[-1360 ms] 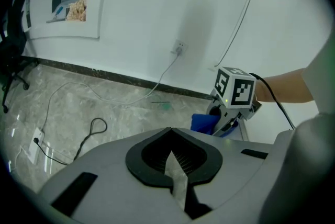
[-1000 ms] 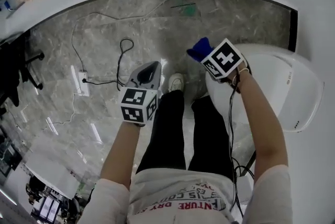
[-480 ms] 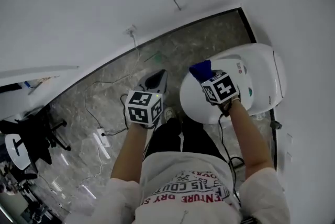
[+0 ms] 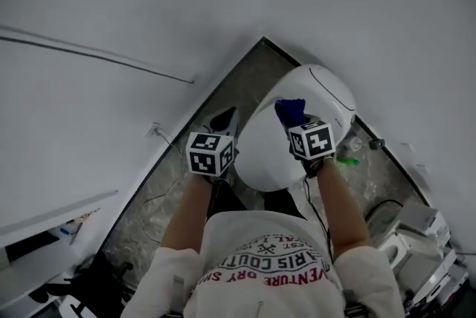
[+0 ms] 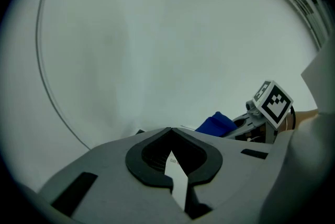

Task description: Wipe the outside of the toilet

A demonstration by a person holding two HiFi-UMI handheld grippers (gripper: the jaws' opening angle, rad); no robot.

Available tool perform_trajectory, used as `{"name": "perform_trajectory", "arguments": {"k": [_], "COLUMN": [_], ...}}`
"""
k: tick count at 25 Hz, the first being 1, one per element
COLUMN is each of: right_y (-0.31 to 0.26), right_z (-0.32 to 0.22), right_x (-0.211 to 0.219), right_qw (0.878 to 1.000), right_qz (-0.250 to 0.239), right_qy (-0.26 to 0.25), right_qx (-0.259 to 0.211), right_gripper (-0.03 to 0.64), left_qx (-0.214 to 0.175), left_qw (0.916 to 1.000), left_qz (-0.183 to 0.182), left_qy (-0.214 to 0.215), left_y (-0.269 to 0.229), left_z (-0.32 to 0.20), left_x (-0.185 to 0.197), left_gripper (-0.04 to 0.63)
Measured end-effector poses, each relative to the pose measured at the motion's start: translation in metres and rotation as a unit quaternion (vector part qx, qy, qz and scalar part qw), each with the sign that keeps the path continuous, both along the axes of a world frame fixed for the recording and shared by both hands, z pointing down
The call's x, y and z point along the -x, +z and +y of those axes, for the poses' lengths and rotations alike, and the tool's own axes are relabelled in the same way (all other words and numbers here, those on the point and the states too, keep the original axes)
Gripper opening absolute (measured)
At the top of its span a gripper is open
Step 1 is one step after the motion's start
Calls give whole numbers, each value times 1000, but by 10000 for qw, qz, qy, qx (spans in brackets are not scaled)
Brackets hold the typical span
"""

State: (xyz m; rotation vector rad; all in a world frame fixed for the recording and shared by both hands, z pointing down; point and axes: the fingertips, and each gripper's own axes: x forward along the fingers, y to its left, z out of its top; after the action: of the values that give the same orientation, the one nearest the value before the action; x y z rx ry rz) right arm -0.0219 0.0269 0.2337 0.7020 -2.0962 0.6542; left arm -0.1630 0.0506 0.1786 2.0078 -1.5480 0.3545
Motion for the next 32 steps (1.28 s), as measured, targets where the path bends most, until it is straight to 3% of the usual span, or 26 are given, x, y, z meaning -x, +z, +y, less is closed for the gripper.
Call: {"name": "perform_trajectory", "arguments": {"k": [4,7,10,17,24,32], "right_y": [-26,-50,-80,-136,-154,-169], "right_z": [2,19,40,103,160,180], "right_x": [-28,-44,-50,-67,-77,-91], "right_qw": [9940,9786,9595,9074,8700,8604], "right_qz": [-57,-215,-423,-244,-237,-243], "right_qy": [1088,2033,2717,3823,4398,4475], "right_qx": [-101,-248,-618,-1731,-2217,-2429], "right_gripper": [72,72,72,72,72,72], "left_qx": [34,1,-191,-1016,-1352,-1483], "left_qw": [9958,9811,9682,9499,9351,9344], "left_qz": [115,94,77,433,449,415], "left_qy": [912,1931,2494,2923,3244,3214], "left_y": [-18,-35,-55,-116,-145,-156], "left_z": [-10,1,15,36,75,85], "left_x": [-25,-46,-50,-52,-56,-54], "left_gripper": [8,8,6,8,8,8]}}
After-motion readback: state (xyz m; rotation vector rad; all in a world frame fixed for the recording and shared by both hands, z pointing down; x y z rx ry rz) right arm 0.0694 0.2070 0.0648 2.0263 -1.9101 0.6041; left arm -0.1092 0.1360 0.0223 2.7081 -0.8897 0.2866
